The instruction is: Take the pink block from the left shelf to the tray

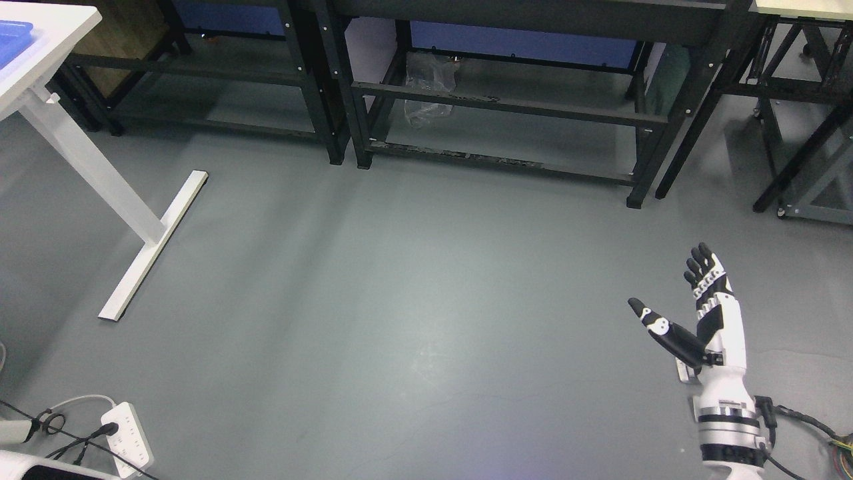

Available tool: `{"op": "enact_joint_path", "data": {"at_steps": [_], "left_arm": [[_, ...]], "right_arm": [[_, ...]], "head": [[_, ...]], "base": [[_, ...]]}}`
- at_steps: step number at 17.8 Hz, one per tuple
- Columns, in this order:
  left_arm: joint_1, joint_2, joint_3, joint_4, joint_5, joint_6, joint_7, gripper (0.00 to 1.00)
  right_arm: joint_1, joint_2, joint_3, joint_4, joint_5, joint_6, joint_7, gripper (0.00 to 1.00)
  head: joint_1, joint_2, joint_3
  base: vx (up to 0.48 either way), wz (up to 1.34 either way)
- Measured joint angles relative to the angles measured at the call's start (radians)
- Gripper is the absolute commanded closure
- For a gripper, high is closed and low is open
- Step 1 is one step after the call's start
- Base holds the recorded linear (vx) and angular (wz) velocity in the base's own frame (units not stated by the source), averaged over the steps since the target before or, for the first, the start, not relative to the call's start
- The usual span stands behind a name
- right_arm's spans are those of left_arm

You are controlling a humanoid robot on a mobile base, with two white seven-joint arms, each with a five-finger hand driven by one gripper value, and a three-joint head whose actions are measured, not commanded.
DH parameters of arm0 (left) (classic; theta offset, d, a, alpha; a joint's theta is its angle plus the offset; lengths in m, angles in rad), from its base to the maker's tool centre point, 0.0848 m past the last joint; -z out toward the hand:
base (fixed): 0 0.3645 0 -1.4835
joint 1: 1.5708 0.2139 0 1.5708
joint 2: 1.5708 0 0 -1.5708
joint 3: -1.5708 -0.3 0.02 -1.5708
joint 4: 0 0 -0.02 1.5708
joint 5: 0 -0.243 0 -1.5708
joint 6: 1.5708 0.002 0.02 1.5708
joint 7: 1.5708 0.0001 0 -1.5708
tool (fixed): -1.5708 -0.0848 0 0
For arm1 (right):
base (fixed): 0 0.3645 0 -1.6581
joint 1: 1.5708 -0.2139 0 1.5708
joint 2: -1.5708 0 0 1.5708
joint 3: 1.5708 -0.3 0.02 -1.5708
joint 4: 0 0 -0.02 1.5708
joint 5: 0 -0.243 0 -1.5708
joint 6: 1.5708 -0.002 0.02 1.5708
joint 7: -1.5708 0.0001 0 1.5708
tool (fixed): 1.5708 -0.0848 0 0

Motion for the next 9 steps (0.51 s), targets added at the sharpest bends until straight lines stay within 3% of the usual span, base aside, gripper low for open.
{"op": "enact_joint_path", "data": {"at_steps": [4,9], "left_arm": [[0.000,0.000,0.000,0.000,0.000,0.000,0.000,0.00],[0.000,0.000,0.000,0.000,0.000,0.000,0.000,0.00]], "right_arm": [[-0.006,0.000,-0.004,-0.001,0.110,-0.014,-0.095,0.12],[-0.013,0.000,-0.006,-0.007,0.242,0.034,-0.206,0.00]], "head": [[0.0000,0.000,0.000],[0.0000,0.000,0.000]], "base": [[0.092,-0.02],[0.132,-0.06]]}}
